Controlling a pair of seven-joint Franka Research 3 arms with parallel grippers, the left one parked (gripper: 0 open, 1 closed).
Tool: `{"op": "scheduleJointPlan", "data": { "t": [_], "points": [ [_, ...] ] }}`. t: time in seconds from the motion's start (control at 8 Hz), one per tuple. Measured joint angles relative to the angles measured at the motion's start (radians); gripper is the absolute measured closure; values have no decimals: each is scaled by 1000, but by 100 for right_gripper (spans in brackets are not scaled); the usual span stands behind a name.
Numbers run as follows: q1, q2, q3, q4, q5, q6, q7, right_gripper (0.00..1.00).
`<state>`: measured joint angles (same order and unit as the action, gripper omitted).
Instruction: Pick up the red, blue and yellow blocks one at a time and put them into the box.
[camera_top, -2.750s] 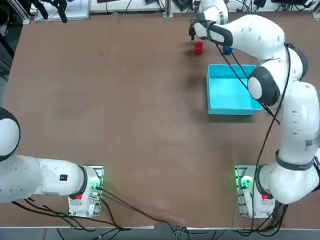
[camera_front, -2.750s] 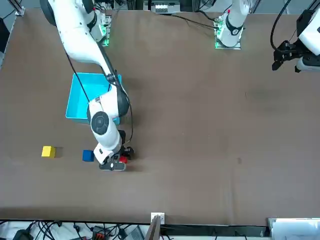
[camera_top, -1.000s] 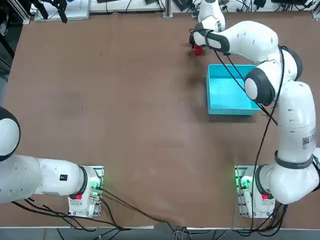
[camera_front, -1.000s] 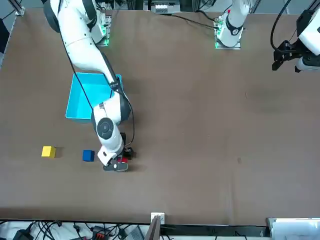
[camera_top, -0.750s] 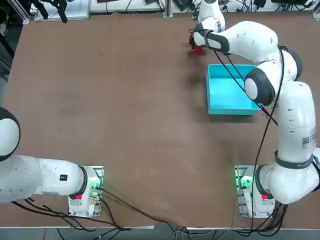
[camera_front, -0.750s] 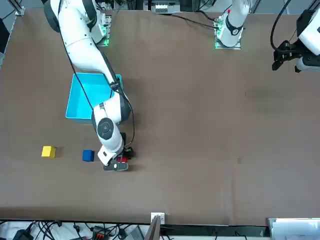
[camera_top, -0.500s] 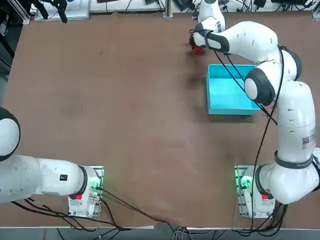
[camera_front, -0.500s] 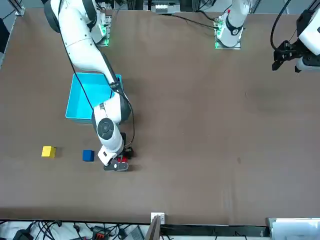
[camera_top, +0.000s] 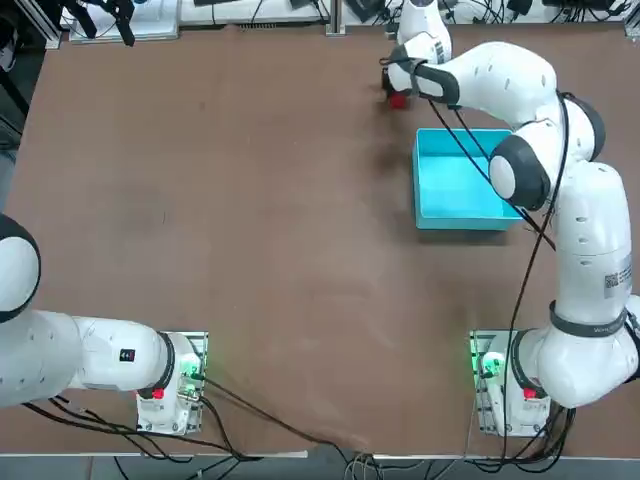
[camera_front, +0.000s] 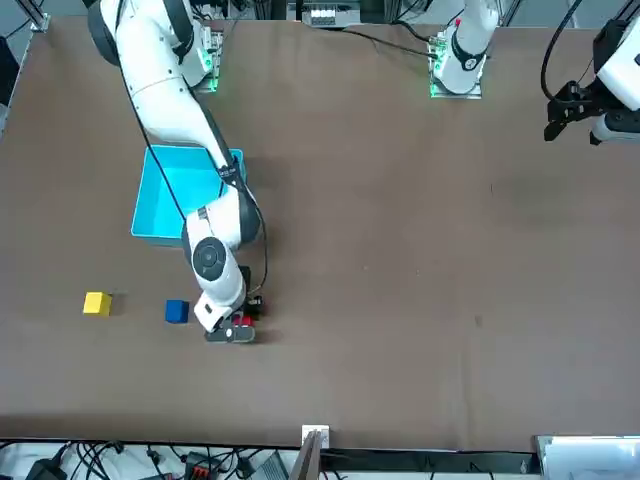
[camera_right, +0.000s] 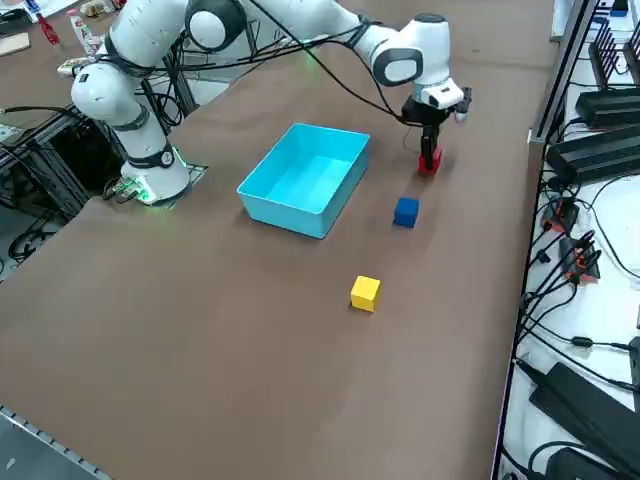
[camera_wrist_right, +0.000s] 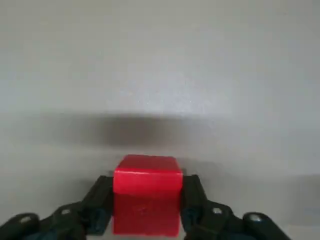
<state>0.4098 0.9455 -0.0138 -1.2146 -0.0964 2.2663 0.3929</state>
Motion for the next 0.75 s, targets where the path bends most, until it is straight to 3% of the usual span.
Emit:
{"op": "scheduleJointPlan", "data": {
  "t": [0.38, 0.75],
  "points": [
    [-8, -35, -1, 11, 0, -44, 1, 30],
    [-15, -202, -2, -16, 0, -259, 3, 30]
  ]
}}
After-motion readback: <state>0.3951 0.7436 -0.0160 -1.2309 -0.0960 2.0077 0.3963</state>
